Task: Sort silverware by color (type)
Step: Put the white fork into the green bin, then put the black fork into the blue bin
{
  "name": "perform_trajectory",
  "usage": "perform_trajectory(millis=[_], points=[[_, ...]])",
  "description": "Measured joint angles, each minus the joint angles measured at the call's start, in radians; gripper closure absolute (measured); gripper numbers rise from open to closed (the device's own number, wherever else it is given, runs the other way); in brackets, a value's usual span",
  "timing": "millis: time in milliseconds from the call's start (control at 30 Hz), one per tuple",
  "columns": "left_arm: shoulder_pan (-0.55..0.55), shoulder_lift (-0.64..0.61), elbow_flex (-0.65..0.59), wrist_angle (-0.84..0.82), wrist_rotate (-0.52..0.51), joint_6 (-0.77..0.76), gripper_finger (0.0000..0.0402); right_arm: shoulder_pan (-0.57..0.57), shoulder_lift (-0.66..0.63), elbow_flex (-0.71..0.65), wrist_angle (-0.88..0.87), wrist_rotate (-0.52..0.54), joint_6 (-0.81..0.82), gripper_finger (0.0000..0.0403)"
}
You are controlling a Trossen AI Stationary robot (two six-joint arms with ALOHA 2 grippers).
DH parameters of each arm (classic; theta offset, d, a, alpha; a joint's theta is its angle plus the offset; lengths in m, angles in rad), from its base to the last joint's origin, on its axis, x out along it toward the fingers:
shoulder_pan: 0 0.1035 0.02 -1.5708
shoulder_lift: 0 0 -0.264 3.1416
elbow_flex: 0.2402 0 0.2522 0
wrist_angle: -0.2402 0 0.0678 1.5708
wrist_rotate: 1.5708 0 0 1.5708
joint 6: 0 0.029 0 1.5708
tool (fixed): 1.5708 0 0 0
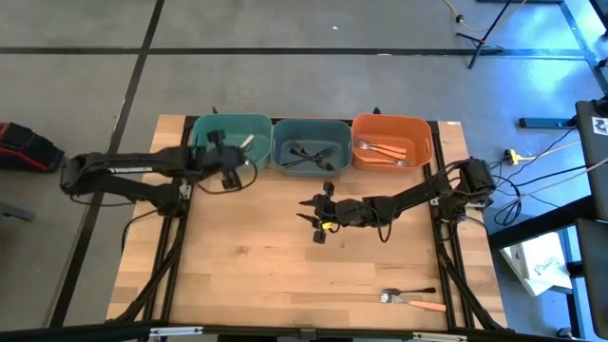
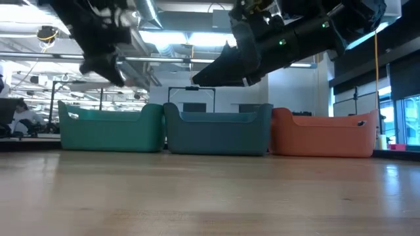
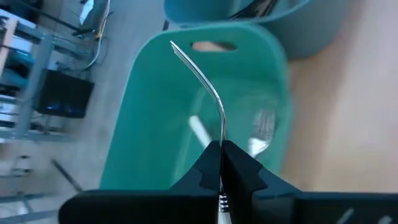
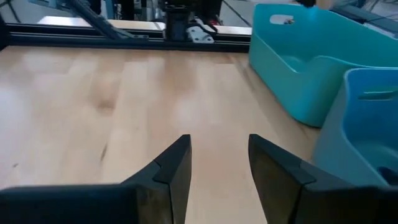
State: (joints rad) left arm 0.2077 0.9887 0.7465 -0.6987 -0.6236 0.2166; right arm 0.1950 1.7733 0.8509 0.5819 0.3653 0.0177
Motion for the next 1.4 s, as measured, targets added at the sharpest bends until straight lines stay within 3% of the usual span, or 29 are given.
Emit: perform_trajectory(millis=[100, 233, 400, 533, 633, 867, 1133, 1400], points=[[0.119, 0.022, -0.021, 0.077, 0.074, 0.115, 0.0401, -0.023, 0.0, 0.0, 0.0, 0.0, 0.001, 0.0253], [0.247, 0.051, -0.022, 0.125, 0.186, 0.131, 0.0399, -0.043, 0.0, 0.0, 0.0, 0.001, 0.002, 0.0253], [0.345, 0.124, -0.022, 0.292, 0.136, 0.064, 0.0392, -0.053, 0.0, 0.0, 0.0, 0.0, 0.003, 0.0253], [0.397, 0.19, -0.022, 0.377, 0.185, 0.057, 0.039, -0.052, 0.0, 0.0, -0.001, -0.011, 0.003, 0.0253], [0.422, 0.242, -0.022, 0.375, 0.251, 0.062, 0.0389, -0.052, 0.0, 0.0, -0.009, -0.019, 0.003, 0.0253], [0.438, 0.328, -0.022, 0.363, 0.242, 0.017, 0.0388, -0.051, 0.0, 0.0, -0.009, -0.019, 0.003, 0.0253], [0.438, 0.313, -0.022, 0.355, 0.245, -0.021, 0.0387, -0.051, 0.0, 0.0, -0.009, -0.019, 0.034, 0.0253], [0.435, 0.251, -0.023, 0.329, 0.276, -0.052, 0.0324, -0.051, -0.001, 0.0, -0.011, -0.018, 0.03, 0.0253]])
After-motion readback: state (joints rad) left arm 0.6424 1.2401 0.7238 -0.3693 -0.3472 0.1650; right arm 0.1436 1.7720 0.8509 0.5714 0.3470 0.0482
